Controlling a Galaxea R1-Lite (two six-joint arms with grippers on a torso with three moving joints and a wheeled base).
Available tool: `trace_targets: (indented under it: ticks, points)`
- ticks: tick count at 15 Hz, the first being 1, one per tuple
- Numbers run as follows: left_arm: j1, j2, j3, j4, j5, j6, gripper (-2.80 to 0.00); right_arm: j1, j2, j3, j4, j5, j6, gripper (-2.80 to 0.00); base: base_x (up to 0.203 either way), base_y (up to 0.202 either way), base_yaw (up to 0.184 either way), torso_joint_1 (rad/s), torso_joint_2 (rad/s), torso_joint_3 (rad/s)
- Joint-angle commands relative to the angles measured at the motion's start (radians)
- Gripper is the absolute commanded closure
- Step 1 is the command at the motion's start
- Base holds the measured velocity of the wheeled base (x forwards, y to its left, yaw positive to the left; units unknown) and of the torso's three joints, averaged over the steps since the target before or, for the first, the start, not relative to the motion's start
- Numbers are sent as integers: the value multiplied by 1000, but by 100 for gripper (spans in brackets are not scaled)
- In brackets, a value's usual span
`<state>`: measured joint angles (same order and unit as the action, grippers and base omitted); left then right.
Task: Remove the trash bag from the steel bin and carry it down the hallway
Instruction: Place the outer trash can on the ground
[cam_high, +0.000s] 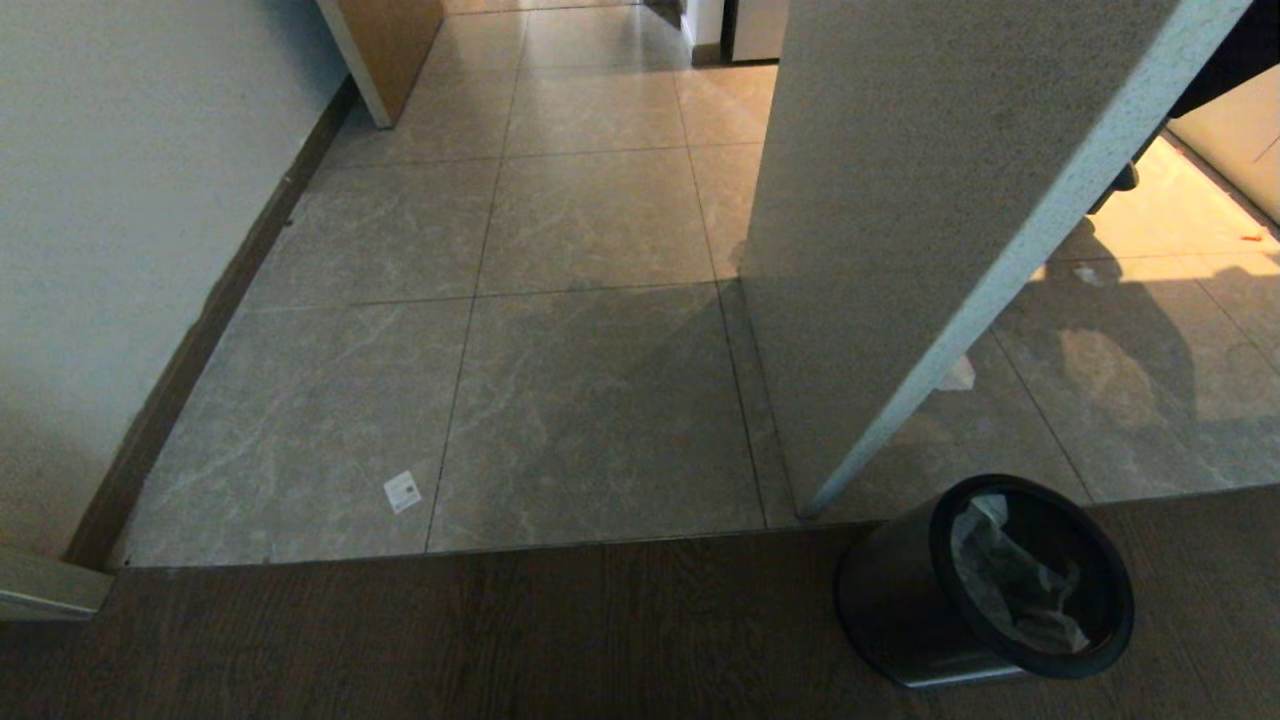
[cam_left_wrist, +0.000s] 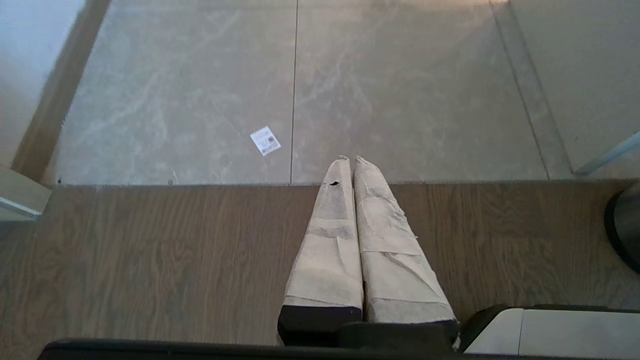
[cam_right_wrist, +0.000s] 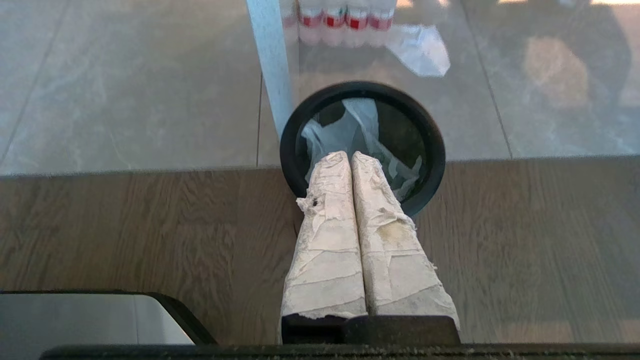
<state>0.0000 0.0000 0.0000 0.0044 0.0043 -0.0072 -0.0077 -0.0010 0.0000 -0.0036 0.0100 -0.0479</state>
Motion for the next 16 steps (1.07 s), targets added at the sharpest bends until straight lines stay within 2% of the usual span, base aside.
trace_targets:
  ticks: [1,6,8,9,13,16]
  points:
    - [0,0,0,0,0,0,0,0,-1,0,1,3,-4,0,0,0,0,3,6,-198]
    - [0,0,0,0,0,1,0,0,-1,0,-2,-7,11,0,0,0,0,3,7,-166]
    - [0,0,0,0,0,1,0,0,12,-58,21,-10,0,0,0,0,0,0,2,-34]
    - [0,0,0,0,0,1,0,0,44,-143,83,-15,-1,0,0,0,0,0,0,0]
    - [0,0,0,0,0,1,0,-1,304,-553,547,-72,-7,0,0,0,0,0,0,0]
    - [0,0,0,0,0,1,0,4,555,-679,648,-114,-21,0,0,0,0,0,0,0]
